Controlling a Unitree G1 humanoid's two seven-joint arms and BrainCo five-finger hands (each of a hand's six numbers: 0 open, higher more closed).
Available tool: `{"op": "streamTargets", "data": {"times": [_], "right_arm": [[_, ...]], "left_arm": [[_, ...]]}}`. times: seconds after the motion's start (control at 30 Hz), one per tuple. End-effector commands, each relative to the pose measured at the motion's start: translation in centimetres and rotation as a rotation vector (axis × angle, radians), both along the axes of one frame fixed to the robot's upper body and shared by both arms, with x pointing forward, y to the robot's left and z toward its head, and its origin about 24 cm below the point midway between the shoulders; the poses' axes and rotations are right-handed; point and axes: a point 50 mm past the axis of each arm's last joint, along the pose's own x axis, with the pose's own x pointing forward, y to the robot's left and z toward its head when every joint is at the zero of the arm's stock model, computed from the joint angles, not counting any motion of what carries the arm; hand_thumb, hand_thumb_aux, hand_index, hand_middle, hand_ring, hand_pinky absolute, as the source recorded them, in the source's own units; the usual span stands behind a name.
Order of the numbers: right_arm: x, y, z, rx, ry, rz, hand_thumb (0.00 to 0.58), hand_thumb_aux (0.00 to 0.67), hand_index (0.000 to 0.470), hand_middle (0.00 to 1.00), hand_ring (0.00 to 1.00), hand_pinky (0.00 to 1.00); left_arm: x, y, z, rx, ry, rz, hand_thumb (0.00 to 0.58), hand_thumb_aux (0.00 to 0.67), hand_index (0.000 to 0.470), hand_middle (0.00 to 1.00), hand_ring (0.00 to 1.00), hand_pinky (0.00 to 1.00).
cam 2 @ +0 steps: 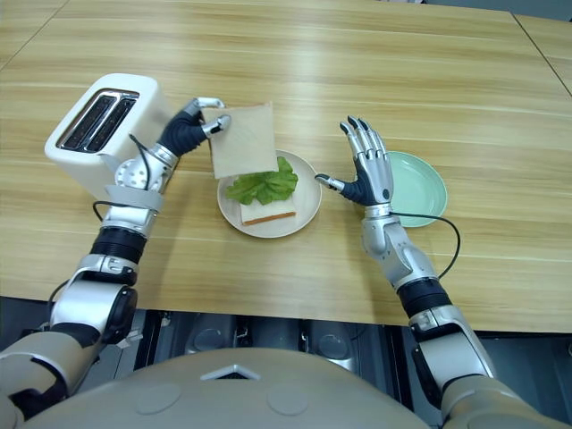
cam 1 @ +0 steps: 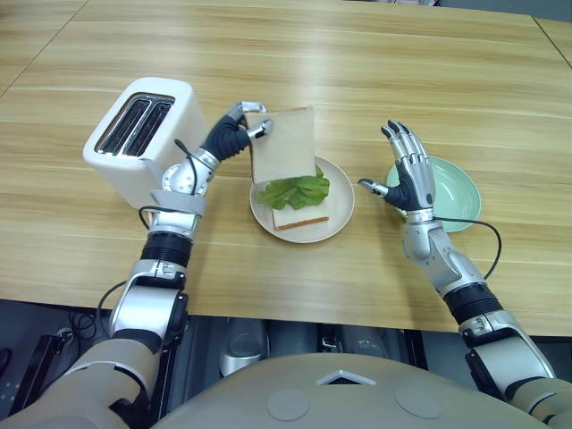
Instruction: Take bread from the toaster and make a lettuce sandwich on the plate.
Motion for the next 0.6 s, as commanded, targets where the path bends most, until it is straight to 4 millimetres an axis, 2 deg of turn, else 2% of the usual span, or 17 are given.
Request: {"op": "streamTargets", "data": {"times": [0.03,0.33,0.6], "right_arm": [[-0.4,0.9,0.0,-0.001,0.003,0.036,0.000,0.000,0.000,0.00,0.00,0.00],[-1.5,3.5,-0.8,-0.022,0.024,0.143,0.000,0.000,0.000,0.00,0.00,0.00],[-2.5,5.5,-1.6,-0.072,0.033,0.217,0.000,0.000,0.000,0.00,0.00,0.00]], "left_arm": [[-0.1,-0.8,-2.1,0.015,0.084,-0.015,0.580,0.670,0.460,1.00,1.00,1.00],[-1.0,-2.1,-5.2,0.029,0.199,-0.050,0.580,0.670,0.460,1.00,1.00,1.00],[-1.5,-2.7,-6.3,0.025,0.240,-0.077,0.580,0.670,0.460,1.00,1.00,1.00]]}}
